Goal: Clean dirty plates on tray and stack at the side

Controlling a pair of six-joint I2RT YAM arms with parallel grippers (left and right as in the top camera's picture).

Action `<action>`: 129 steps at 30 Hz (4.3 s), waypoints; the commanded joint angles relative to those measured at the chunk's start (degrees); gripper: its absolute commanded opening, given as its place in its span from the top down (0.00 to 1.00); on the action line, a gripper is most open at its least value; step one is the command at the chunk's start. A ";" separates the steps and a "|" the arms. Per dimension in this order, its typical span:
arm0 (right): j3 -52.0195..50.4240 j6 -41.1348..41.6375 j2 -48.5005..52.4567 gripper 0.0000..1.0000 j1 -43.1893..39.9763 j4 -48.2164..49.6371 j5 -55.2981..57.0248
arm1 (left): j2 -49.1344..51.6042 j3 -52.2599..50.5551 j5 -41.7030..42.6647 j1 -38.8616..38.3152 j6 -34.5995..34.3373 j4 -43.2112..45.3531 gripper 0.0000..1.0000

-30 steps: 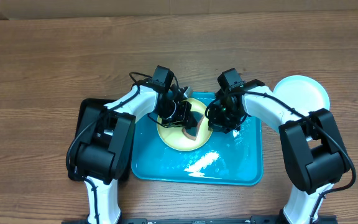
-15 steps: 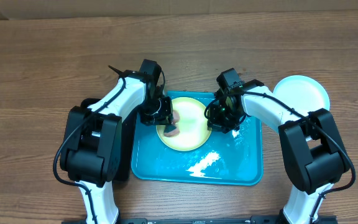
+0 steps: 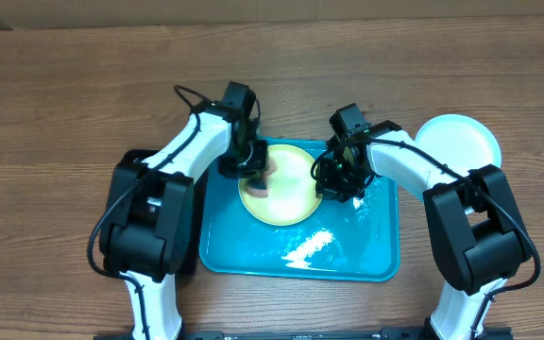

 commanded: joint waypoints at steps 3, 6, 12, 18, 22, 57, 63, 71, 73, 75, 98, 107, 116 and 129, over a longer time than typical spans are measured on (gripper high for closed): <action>-1.42 -0.37 2.95 0.96 -0.37 -0.37 7.48 | 2.99 0.31 11.96 -4.61 0.35 2.69 0.96; -1.42 -0.37 2.95 0.96 -0.37 -0.35 7.50 | 2.99 0.31 14.95 -5.42 0.09 3.43 0.96; -1.42 -0.35 2.95 0.96 -0.37 -0.35 7.48 | 2.99 0.28 17.53 -5.60 -0.02 3.43 0.96; -1.42 -0.35 2.95 0.96 -0.37 -0.37 7.48 | 3.04 0.26 20.63 -5.92 3.08 0.37 0.96; -1.42 -0.35 2.95 0.96 -0.37 -0.35 7.50 | 3.04 0.13 19.67 -6.05 4.31 -3.26 0.96; -1.42 -0.59 2.95 0.96 -0.37 0.07 7.50 | 3.08 8.70 -19.69 -4.24 -13.53 -7.13 0.96; -1.42 -0.81 2.95 0.96 -0.37 -0.57 7.52 | 3.78 8.70 -10.49 -7.13 -14.05 -3.93 0.96; -1.42 -0.81 2.95 0.96 -0.37 -1.03 7.50 | 12.13 8.70 5.49 -8.94 -13.75 -5.03 0.96; -1.42 -0.81 2.95 0.96 -0.37 -1.11 7.52 | 14.49 8.70 10.21 -9.05 -12.17 -5.07 0.96; -1.42 -0.81 2.95 0.96 -0.37 -1.18 7.52 | 16.17 8.70 12.76 -9.18 -10.19 -5.18 0.96; -1.42 -1.86 2.95 0.96 -0.37 -1.25 7.50 | 16.57 8.96 20.37 -13.53 -2.99 -9.20 0.96; -1.42 -1.86 2.95 0.96 -0.37 -1.20 7.50 | 16.48 10.19 9.27 -7.98 -5.97 -15.50 0.96; -1.42 -1.86 2.95 0.96 -0.37 -1.18 7.50 | 16.48 13.90 -11.19 -1.97 -9.18 -27.93 0.96; -1.42 -1.90 2.95 0.96 -0.37 -1.18 7.50 | 16.46 36.61 -17.99 -2.62 -8.83 -35.65 0.96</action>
